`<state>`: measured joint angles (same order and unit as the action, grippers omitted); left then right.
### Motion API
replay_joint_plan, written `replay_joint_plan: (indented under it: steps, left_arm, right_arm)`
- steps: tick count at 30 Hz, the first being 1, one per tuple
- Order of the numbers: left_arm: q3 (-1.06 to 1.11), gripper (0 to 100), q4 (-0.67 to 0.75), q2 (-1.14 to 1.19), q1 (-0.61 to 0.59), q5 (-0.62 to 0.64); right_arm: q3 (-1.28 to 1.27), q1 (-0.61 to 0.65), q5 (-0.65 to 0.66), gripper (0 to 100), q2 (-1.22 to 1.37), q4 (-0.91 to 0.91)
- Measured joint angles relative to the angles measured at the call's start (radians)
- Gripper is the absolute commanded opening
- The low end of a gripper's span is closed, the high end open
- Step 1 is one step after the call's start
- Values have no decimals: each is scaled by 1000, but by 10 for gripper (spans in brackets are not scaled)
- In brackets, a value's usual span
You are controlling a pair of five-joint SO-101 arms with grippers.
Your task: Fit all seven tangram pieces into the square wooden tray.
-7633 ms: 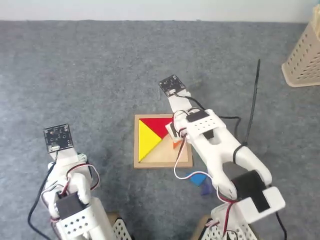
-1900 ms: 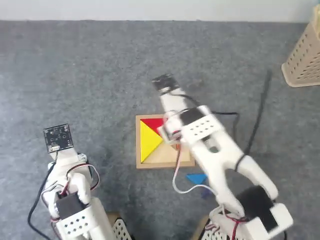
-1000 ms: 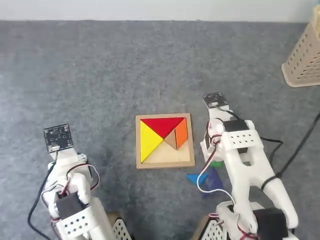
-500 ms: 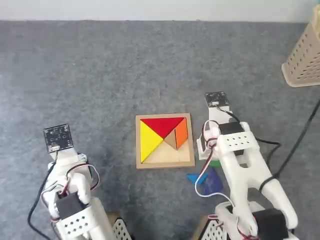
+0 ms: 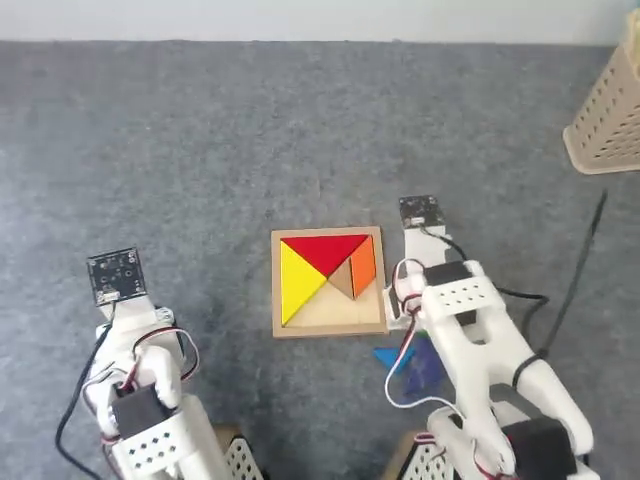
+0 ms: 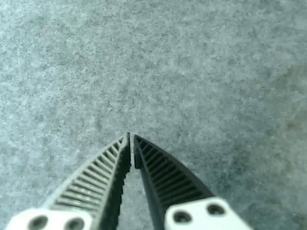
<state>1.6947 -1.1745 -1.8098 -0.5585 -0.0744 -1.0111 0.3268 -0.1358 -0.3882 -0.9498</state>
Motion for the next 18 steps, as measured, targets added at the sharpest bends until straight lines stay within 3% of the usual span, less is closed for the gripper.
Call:
replay_joint_plan:
  steps: [14,18]
  left_arm:
    - [0,13,0,0,-2,0]
    - [0,13,0,0,-2,0]
  right_arm:
    - [21,-14,14,259,120,12]
    - [51,-25,12,164,158,12]
